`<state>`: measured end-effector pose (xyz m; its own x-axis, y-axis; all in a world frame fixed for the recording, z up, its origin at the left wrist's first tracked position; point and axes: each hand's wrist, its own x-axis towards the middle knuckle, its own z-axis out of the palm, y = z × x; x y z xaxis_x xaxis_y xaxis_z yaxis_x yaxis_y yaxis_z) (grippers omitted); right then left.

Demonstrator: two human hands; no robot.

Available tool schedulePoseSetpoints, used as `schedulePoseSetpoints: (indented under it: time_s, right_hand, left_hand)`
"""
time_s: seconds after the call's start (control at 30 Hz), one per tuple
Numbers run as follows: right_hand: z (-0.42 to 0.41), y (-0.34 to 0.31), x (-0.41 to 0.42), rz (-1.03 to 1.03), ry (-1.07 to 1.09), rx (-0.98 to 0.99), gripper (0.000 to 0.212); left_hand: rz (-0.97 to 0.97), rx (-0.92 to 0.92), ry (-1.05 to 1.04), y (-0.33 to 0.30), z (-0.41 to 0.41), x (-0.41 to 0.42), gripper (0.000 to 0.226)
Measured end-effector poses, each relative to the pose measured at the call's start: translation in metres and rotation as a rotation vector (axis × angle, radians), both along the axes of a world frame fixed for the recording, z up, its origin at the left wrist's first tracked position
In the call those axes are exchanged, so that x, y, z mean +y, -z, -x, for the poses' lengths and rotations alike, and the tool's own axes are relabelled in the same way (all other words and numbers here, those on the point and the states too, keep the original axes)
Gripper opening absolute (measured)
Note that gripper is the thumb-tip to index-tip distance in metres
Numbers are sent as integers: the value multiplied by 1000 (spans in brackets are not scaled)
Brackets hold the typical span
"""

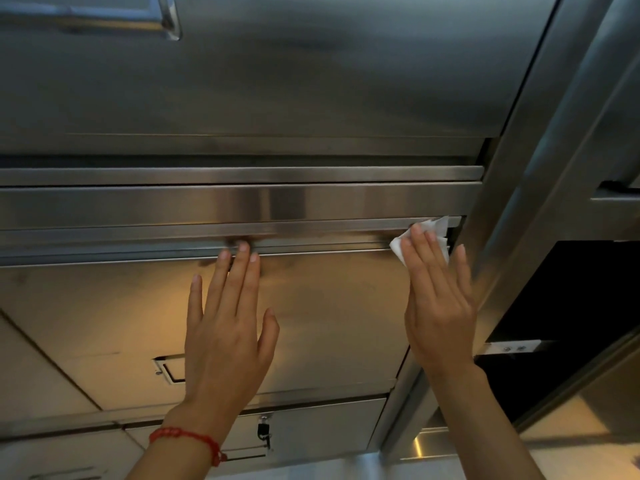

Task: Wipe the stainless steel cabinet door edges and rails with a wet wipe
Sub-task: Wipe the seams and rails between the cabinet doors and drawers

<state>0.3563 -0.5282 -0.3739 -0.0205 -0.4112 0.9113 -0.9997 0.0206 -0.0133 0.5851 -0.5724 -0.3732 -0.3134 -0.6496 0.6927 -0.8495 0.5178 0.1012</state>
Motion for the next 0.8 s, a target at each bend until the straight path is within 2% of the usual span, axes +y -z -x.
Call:
schedulePoseSetpoints:
  time_s: [0.17,0.53,0.8]
  right_hand:
    - [-17,-2,7,-25,-76,83,30]
    - [-72,13,35,-150,-140,150,33]
    - [-142,36,50,-220,-129,172,32]
  left_hand:
    - [-50,-7,49,-4,-9,10,57]
    - [-33,72,220,13,-34,38,50]
    - [-63,11,343,40,-89,45,48]
